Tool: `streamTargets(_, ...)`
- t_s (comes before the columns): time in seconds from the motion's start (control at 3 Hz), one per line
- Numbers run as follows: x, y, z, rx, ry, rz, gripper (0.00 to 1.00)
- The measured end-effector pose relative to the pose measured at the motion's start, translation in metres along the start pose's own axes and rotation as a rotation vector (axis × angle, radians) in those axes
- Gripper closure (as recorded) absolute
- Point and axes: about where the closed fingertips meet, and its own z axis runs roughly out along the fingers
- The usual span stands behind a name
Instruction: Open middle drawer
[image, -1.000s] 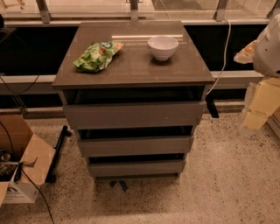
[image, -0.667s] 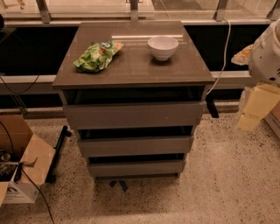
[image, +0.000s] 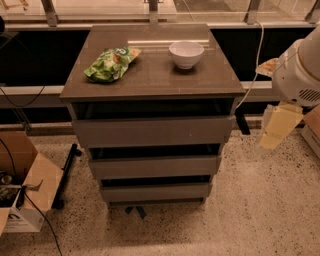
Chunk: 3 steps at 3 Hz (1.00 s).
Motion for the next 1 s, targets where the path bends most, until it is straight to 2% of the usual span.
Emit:
streamTargets(0.33,-0.008,0.006,0.024,-0.009,0.03,-0.02,0.0)
streamTargets(1.0,-0.004,0.025,0.112,-0.053,0.083,-0.047,0.0)
